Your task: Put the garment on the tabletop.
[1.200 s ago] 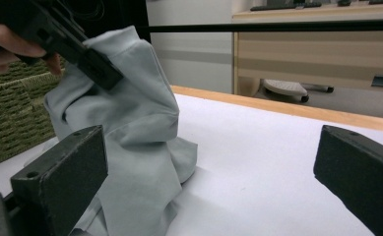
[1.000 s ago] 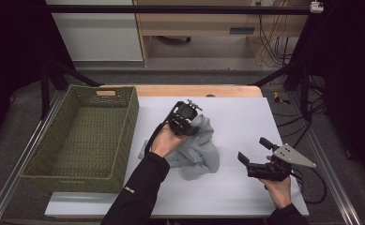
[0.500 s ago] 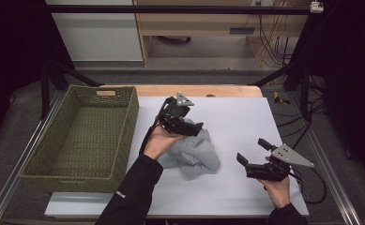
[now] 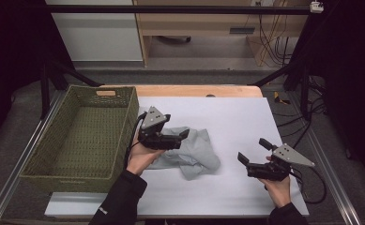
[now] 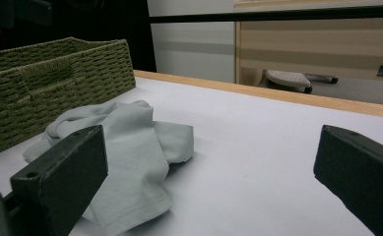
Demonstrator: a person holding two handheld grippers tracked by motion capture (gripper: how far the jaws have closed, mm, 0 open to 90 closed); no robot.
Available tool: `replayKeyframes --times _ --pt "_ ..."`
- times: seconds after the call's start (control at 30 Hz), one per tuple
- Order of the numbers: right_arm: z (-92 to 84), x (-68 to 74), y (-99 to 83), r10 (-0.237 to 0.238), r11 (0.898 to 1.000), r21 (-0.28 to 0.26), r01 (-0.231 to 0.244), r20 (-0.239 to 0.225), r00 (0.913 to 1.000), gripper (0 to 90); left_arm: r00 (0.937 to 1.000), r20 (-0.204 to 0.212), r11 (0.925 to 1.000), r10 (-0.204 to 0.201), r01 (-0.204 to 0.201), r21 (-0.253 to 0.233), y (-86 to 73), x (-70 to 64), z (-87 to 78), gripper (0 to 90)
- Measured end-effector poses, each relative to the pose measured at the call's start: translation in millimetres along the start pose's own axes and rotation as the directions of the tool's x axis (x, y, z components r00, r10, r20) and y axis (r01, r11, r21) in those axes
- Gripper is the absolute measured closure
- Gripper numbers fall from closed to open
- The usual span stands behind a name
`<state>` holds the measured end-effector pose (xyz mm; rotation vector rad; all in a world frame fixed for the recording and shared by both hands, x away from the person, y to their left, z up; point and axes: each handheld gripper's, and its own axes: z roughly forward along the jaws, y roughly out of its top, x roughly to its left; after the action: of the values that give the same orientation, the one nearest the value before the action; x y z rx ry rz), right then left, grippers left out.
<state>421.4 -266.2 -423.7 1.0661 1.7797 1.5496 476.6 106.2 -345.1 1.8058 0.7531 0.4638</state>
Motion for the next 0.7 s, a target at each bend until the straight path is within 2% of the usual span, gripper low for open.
replayKeyframes --times 0.1,0.33,0.47,0.63,0.7 --pt "0.1 -0.3 -0.2 -0.002 1.000 0.006 0.002 0.007 1.0000 0.3 0.9999 -0.003 0.9994 -0.012 0.012 -0.031 -15.0 1.1 -5.4 12.4" --pt "0.9 -0.9 -1.4 -0.009 1.000 0.005 0.009 -0.002 1.0000 0.2 0.9995 -0.029 0.9989 -0.016 0.014 -0.046 -45.5 1.6 -11.8 9.5" --pt "0.6 -2.7 -2.8 -0.002 1.000 0.010 0.002 0.001 1.0000 0.3 0.9992 -0.032 0.9966 -0.026 0.024 -0.079 -60.7 2.9 -18.5 8.9" --pt "-0.4 -5.5 -3.9 0.005 1.000 0.011 -0.005 0.003 1.0000 0.3 0.9988 -0.048 0.9969 -0.014 0.011 -0.078 -73.5 2.9 -23.8 7.9" --pt "-0.7 -6.3 -4.3 0.006 1.000 0.009 -0.006 0.004 1.0000 0.3 0.9991 -0.040 0.9968 -0.017 0.014 -0.078 -76.9 3.7 -25.1 7.1"
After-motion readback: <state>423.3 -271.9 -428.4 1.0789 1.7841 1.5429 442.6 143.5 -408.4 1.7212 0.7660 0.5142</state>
